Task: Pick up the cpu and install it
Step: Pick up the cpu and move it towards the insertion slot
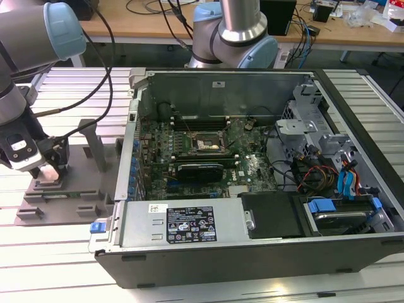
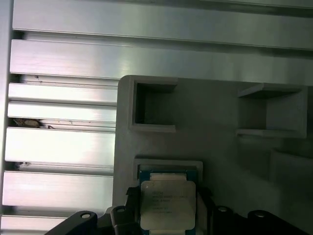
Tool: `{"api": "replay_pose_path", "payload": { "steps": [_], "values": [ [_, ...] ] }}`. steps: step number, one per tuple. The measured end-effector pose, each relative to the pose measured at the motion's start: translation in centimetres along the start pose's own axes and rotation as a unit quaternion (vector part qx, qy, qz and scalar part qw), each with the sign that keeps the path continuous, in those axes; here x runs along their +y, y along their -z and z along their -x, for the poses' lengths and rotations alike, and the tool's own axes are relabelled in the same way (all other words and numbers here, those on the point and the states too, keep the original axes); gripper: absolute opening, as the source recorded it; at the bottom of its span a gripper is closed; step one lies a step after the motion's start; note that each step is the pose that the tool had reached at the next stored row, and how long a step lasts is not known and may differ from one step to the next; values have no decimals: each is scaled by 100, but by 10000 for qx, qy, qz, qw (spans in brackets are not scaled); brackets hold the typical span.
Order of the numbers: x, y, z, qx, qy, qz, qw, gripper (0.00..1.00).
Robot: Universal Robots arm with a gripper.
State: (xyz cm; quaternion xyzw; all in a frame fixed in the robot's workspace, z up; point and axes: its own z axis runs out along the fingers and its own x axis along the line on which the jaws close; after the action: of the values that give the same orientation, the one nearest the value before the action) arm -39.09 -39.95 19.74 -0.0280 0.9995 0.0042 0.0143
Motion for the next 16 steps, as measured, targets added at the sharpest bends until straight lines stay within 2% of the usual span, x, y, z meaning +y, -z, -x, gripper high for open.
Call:
{"api": "replay_pose_path", "payload": {
  "steps": [6, 13, 16],
  "values": [
    [1, 68, 2, 0, 0, 0, 10000, 55],
    [2, 198, 6, 0, 0, 0, 10000, 55],
    [2, 227, 7, 0, 0, 0, 10000, 55]
  ]
}}
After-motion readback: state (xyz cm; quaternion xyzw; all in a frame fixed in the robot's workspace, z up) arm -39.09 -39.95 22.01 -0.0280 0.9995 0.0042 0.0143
